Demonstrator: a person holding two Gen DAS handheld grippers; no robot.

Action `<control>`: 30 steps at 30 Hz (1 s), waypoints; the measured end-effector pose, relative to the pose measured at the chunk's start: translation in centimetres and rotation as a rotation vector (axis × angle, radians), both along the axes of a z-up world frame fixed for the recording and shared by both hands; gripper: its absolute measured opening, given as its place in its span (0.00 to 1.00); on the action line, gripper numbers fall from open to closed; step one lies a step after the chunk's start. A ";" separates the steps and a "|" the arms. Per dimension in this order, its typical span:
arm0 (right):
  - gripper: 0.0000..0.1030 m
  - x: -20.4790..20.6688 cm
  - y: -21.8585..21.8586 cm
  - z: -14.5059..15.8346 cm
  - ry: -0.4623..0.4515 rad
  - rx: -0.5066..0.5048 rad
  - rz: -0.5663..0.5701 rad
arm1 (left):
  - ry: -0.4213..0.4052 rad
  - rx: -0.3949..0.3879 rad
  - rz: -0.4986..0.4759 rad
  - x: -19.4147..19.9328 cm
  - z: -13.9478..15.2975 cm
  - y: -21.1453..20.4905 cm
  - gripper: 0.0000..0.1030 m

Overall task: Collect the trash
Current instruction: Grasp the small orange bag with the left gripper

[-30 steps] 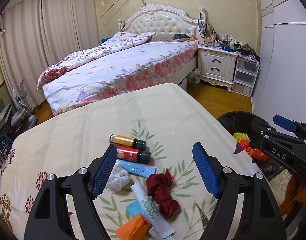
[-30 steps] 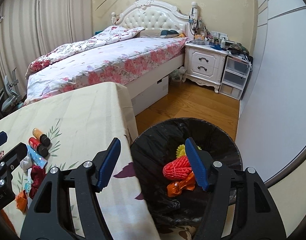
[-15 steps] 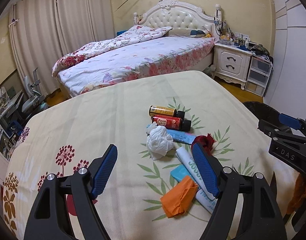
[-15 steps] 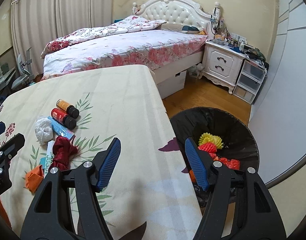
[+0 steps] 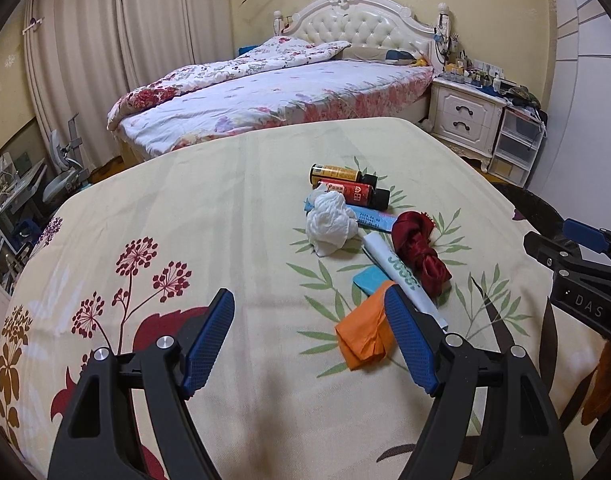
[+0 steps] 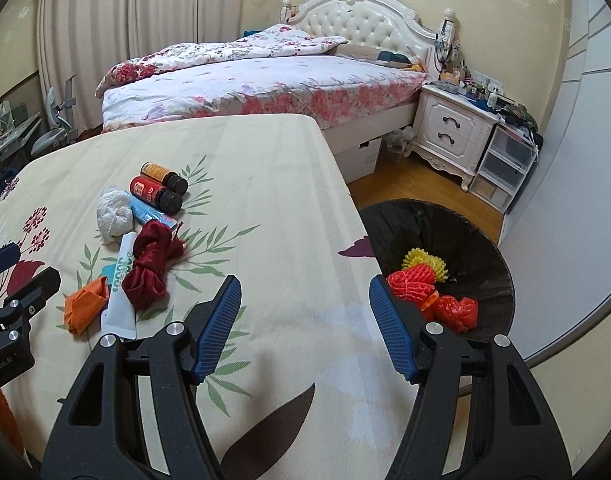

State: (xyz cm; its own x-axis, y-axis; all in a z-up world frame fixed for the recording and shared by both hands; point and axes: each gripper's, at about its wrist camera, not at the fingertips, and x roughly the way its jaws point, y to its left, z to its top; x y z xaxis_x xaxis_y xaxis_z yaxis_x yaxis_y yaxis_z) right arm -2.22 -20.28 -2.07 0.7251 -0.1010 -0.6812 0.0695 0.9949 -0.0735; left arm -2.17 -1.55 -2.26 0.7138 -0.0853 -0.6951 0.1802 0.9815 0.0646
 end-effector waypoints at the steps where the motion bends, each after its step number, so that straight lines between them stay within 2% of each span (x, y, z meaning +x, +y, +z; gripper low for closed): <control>1: 0.63 -0.2 0.1 0.0 -0.001 -0.001 0.003 | 0.001 -0.003 -0.002 -0.2 0.0 0.0 0.73; 7: 0.63 -1.3 0.3 -0.2 -0.002 -0.001 0.011 | 0.020 -0.036 -0.033 -0.6 -0.6 -0.6 0.73; 13: 0.63 -1.5 0.7 -0.5 0.000 -0.002 0.023 | 0.080 -0.060 -0.050 0.7 -1.9 -0.9 0.73; 16: 0.63 -1.5 0.9 -0.5 0.000 0.000 0.032 | 0.108 -0.078 -0.063 1.3 -2.2 -0.8 0.69; 22: 0.63 -1.1 1.4 -0.4 0.003 0.004 0.045 | 0.161 -0.115 -0.111 1.6 -2.9 -0.9 0.41; 30: 0.63 -0.3 2.9 -0.5 0.010 0.017 0.085 | 0.117 -0.132 -0.085 0.8 -2.1 0.3 0.39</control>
State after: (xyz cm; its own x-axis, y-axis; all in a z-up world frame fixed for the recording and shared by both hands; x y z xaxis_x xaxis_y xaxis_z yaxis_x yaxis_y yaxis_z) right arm -2.50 -17.36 -2.57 0.7236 -0.0281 -0.6897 -0.0156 0.9982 -0.0571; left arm -1.35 -1.26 -4.35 0.6150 -0.2379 -0.7518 0.2616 0.9610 -0.0902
